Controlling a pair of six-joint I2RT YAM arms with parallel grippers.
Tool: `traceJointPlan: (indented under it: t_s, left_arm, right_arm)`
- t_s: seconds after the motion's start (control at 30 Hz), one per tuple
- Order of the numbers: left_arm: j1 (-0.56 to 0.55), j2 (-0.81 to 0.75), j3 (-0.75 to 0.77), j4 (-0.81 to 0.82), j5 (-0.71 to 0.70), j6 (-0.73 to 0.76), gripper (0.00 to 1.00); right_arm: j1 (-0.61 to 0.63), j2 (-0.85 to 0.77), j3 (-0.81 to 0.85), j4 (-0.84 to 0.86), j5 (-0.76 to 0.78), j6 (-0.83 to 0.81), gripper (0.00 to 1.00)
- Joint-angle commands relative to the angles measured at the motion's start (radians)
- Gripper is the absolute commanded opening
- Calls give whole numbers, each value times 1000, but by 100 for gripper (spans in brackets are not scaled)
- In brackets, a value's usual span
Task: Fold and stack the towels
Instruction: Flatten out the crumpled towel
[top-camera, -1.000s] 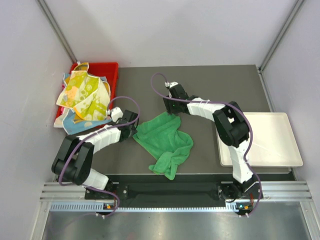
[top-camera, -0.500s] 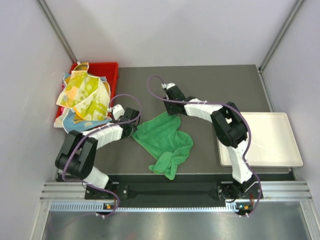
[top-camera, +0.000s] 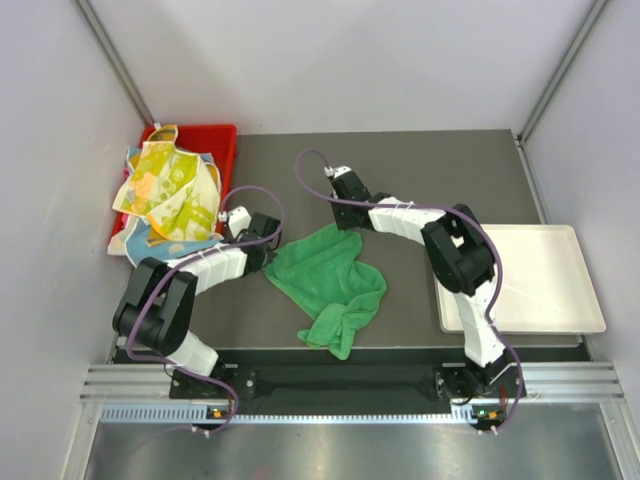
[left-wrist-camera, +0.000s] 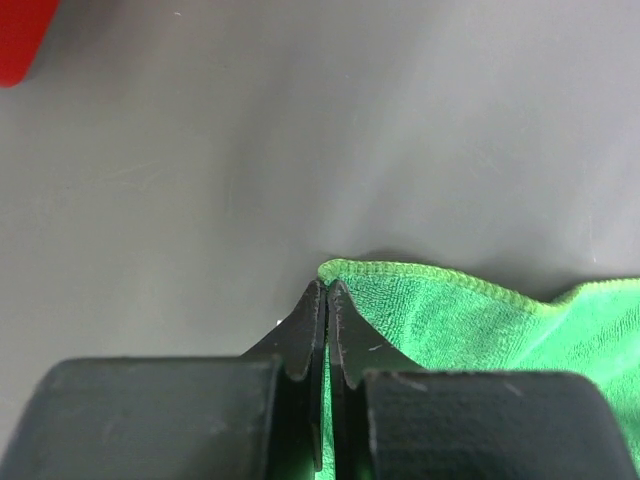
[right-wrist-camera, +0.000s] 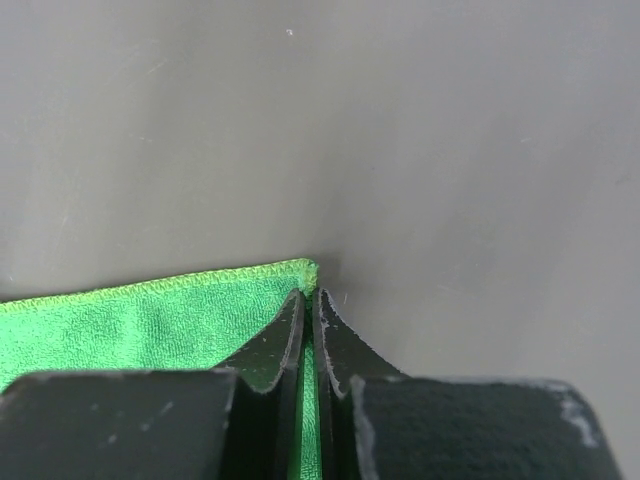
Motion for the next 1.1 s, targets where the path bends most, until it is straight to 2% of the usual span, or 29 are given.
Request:
traceJointPlan:
  t_s: [0.0, 0.5, 0.77, 1.07]
  left_arm:
    - [3, -62, 60, -38, 37, 50, 0]
    - [-7, -385, 319, -209, 201, 283, 0]
    - [-33, -476, 566, -347, 308, 404, 0]
    - [-37, -534, 794, -478, 389, 501, 0]
  right_arm:
    - [-4, -66, 21, -12, 3, 28, 0]
    - [-5, -524, -59, -46, 115, 36, 0]
    - [15, -762, -33, -126, 146, 8, 0]
    - [90, -919, 79, -248, 190, -24, 0]
